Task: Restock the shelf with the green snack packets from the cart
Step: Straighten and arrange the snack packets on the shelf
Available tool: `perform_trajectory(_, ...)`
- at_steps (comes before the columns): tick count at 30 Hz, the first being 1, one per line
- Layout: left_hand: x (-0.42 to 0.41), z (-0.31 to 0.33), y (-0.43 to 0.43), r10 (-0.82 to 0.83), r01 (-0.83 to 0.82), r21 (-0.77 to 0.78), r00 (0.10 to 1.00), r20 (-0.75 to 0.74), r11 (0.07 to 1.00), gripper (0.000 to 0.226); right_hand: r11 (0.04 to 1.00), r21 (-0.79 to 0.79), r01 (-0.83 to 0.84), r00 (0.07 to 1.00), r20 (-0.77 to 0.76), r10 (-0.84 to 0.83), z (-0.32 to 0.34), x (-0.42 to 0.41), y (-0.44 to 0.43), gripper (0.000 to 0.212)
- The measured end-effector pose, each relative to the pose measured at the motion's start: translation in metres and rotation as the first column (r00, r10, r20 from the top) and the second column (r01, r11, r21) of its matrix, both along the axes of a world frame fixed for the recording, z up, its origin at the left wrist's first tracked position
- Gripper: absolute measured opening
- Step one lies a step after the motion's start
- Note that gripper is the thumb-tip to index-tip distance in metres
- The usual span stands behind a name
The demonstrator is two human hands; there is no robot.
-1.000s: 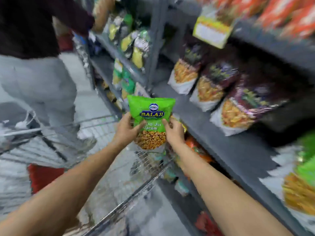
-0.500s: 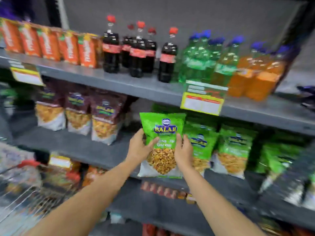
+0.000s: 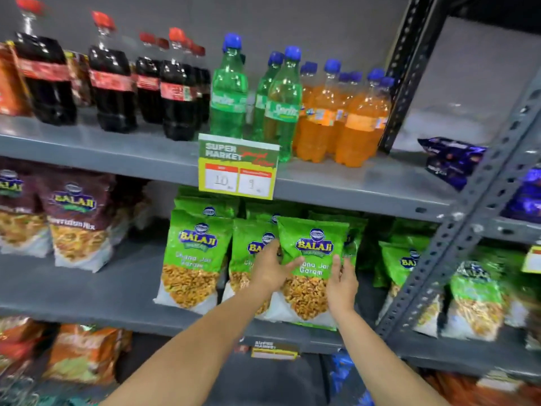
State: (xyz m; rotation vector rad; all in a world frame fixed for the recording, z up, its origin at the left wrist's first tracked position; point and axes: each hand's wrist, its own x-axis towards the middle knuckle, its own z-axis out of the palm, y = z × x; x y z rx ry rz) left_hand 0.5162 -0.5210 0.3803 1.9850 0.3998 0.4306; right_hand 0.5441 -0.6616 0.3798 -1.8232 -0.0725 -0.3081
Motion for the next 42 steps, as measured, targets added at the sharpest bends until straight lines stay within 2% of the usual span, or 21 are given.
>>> perform_trajectory(3, 0.016, -0.005, -0.011, 0.018, -0.018, 0.030, 1.000, -0.012, 0.999, 0.058, 0.999, -0.019, 0.047, 0.999, 0.017, -0.047, -0.016, 0.025, -0.001, 0.052)
perform_trajectory(7, 0.020, -0.024, -0.018, 0.022, -0.010, 0.113, 0.994, -0.108, 0.994, 0.043, 0.996, -0.055, 0.064, 0.997, -0.036, -0.066, -0.032, 0.035, -0.003, 0.052)
perform_trajectory(10, 0.023, -0.036, -0.017, 0.025, -0.015, 0.084, 0.992, -0.121, 0.996, 0.047, 0.995, -0.066, 0.081, 0.992, -0.090, -0.087, -0.038, 0.039, -0.003, 0.044)
perform_trajectory(12, 0.022, -0.032, -0.016, 0.033, -0.029, 0.042, 0.996, -0.086, 0.999, 0.059, 0.996, -0.048, 0.071, 0.993, -0.094, -0.075, -0.039, 0.039, -0.003, 0.045)
perform_trajectory(14, 0.016, -0.023, -0.013, 0.095, -0.095, 0.017, 0.995, -0.011, 0.995, 0.066, 0.997, 0.008, 0.071, 0.995, -0.071, -0.070, -0.044, 0.035, -0.005, 0.056)
perform_trajectory(16, 0.011, -0.008, -0.004, 0.168, -0.174, 0.127, 0.984, 0.057, 0.976, 0.062, 0.998, 0.015, 0.055, 0.997, -0.051, -0.054, -0.054, 0.028, -0.014, 0.077)
perform_trajectory(19, 0.018, 0.019, 0.013, 0.131, -0.174, 0.469, 0.984, 0.124, 0.866, 0.049, 0.979, -0.206, -0.012, 0.998, -0.065, -0.001, -0.069, 0.009, -0.029, 0.105)
perform_trajectory(21, 0.033, 0.034, 0.019, 0.040, -0.096, 0.570, 0.993, 0.110, 0.816, 0.043, 0.926, -0.375, -0.040, 0.997, -0.071, 0.014, -0.078, -0.003, -0.030, 0.128)
perform_trajectory(22, 0.043, 0.039, 0.018, -0.002, -0.037, 0.640, 0.998, 0.061, 0.767, 0.042, 0.889, -0.455, -0.052, 0.997, -0.081, 0.017, -0.080, -0.010, -0.027, 0.137)
perform_trajectory(24, 0.059, 0.042, 0.015, -0.040, 0.094, 0.815, 0.995, -0.086, 0.572, 0.040, 0.822, -0.563, -0.090, 0.992, -0.122, 0.025, -0.082, -0.017, -0.019, 0.148)
perform_trajectory(25, 0.064, 0.042, 0.013, -0.049, 0.151, 0.863, 0.988, -0.146, 0.483, 0.040, 0.806, -0.583, -0.104, 0.989, -0.150, 0.019, -0.083, -0.017, -0.017, 0.150)
perform_trajectory(26, 0.068, 0.041, 0.013, -0.051, 0.192, 0.874, 0.981, -0.189, 0.446, 0.039, 0.800, -0.589, -0.112, 0.985, -0.169, 0.013, -0.083, -0.017, -0.016, 0.151)
perform_trajectory(29, 0.077, 0.040, 0.017, -0.037, 0.226, 0.844, 0.970, -0.239, 0.486, 0.034, 0.817, -0.565, -0.120, 0.981, -0.195, 0.010, -0.082, -0.014, -0.013, 0.151)
perform_trajectory(33, 0.083, 0.048, 0.016, -0.048, 0.260, 0.799, 0.959, -0.280, 0.541, 0.027, 0.846, -0.530, -0.063, 0.990, -0.142, -0.016, -0.081, -0.018, -0.014, 0.148)
perform_trajectory(38, 0.093, 0.068, -0.016, -0.212, 0.271, 0.728, 0.962, -0.174, 0.630, 0.029, 0.813, -0.575, 0.089, 0.983, -0.079, -0.164, -0.080, -0.007, -0.034, 0.145)
perform_trajectory(42, 0.104, 0.081, -0.038, -0.230, 0.239, 0.765, 0.965, -0.122, 0.597, 0.024, 0.831, -0.551, 0.079, 0.983, -0.098, -0.158, -0.079, 0.012, -0.051, 0.143)
